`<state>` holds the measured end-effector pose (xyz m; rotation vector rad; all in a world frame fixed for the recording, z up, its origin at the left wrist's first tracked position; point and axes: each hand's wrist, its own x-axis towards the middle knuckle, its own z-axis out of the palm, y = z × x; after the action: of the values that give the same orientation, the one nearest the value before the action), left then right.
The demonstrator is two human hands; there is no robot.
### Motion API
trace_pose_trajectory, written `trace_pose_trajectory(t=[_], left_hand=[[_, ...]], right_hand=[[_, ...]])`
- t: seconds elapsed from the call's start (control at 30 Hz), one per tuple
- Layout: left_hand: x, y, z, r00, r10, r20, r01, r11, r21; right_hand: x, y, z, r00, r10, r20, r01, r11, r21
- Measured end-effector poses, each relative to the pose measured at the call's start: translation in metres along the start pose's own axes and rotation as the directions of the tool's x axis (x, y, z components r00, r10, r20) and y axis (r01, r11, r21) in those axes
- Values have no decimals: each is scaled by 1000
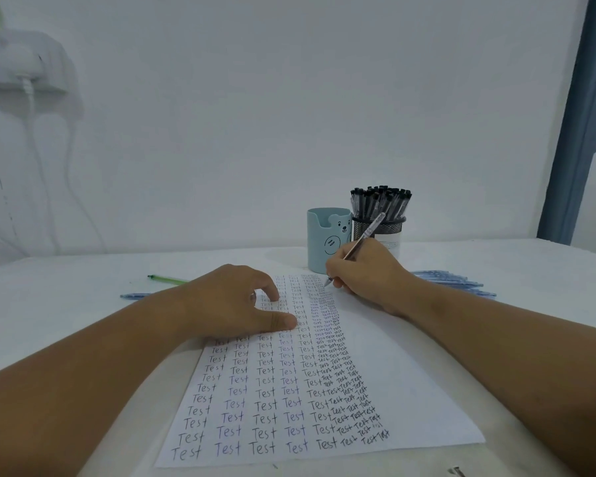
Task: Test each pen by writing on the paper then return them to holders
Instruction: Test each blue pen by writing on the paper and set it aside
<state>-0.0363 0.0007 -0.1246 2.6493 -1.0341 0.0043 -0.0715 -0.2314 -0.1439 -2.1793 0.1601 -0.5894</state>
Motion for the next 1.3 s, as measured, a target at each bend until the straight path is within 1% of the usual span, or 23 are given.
trace_pose_trajectory(t=[0.13, 0.4, 0.73, 0.83, 1.3], left_hand=[[0, 0, 0, 1000, 6, -1, -6, 1000, -4], [0, -1, 1, 1000, 4, 2, -4, 1000, 7], [-1, 0, 0, 1000, 2, 2, -2, 1000, 5], [-1, 1, 0, 1000, 1, 2, -1, 1000, 3], [-1, 1, 0, 1000, -7, 10, 7, 1000, -12]], right_hand=[[3, 2, 1, 999, 22, -35, -23, 999, -35], [2, 2, 1, 1000, 22, -3, -22, 999, -43], [1, 2, 1, 1000, 10, -10, -10, 997, -71], [3, 2, 1, 1000, 23, 4, -23, 998, -51], [2, 2, 2, 1000, 7, -17, -8, 998, -66]])
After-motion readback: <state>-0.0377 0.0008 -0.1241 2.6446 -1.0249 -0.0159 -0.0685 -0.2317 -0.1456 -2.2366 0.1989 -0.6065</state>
